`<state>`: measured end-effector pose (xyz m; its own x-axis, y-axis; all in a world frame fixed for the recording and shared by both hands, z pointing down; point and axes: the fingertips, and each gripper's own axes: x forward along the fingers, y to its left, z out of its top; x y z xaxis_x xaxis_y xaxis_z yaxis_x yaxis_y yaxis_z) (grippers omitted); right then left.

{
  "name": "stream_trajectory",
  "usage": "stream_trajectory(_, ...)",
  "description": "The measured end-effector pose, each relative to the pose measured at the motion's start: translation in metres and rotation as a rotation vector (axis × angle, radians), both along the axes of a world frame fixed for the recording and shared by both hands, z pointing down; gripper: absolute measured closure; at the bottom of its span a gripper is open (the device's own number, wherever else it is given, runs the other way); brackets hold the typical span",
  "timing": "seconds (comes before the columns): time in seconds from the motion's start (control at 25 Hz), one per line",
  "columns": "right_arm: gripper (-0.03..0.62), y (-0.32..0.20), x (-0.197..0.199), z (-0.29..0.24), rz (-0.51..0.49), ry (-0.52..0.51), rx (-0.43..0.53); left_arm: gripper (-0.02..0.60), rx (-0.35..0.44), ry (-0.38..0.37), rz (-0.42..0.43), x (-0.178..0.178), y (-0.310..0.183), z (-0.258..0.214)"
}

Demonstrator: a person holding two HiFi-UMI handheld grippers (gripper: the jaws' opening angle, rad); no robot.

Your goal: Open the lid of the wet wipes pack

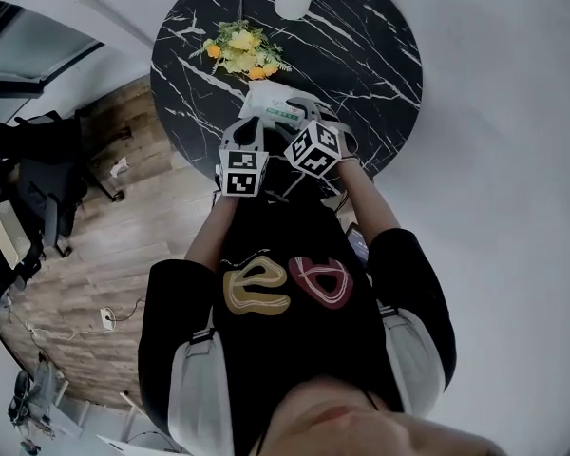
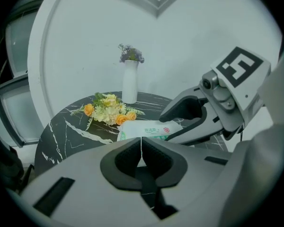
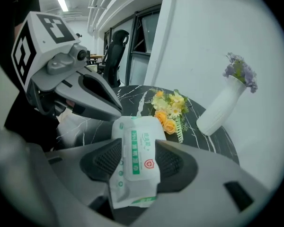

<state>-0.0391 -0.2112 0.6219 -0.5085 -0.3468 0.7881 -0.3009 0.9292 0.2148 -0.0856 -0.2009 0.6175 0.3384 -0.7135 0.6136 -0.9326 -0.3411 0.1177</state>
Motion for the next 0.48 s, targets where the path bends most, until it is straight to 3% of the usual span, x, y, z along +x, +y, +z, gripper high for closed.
stream_trajectory(0.48, 0.355, 0.001, -0.003, 0.023, -0.076, 0.127, -0.023, 0.563, -0.054, -0.052, 0.041, 0.002, -0.009, 0.021)
